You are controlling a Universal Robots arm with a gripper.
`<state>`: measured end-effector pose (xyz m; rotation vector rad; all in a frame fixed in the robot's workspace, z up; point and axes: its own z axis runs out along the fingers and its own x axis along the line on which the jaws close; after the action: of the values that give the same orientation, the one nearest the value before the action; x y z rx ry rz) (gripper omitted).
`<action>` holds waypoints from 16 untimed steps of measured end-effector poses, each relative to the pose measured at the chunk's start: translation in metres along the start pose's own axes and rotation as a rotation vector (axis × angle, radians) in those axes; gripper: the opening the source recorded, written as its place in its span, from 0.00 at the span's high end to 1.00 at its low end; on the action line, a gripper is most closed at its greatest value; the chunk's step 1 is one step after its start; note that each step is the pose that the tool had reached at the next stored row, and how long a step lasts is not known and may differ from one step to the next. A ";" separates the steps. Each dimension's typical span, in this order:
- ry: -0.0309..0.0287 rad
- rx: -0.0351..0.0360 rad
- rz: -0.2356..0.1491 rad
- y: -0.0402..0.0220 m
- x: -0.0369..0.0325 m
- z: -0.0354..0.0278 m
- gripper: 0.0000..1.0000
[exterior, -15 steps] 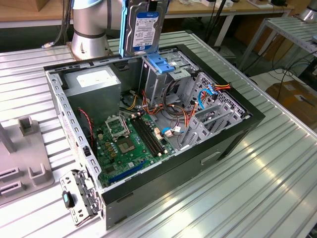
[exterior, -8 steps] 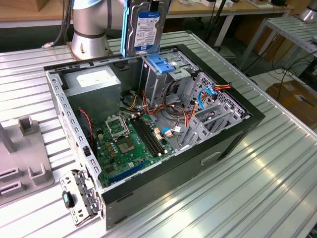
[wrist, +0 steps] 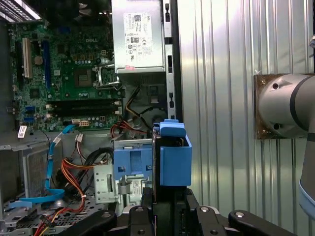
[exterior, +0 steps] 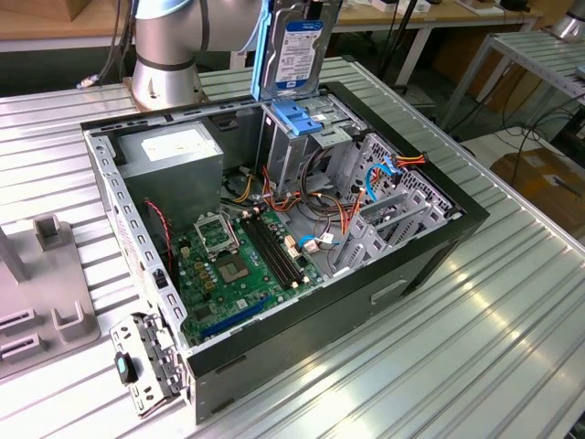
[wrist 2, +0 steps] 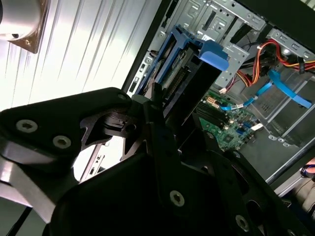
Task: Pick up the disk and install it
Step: 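Pick up the disk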
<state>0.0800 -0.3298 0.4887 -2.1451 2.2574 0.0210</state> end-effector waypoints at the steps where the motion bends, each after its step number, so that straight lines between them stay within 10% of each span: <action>1: 0.0000 0.0000 0.000 -0.0035 -0.0002 0.0001 0.65; 16: -0.0001 0.0000 0.000 -0.0470 -0.0024 0.0011 0.65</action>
<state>0.1271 -0.3298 0.4882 -2.1451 2.2573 0.0211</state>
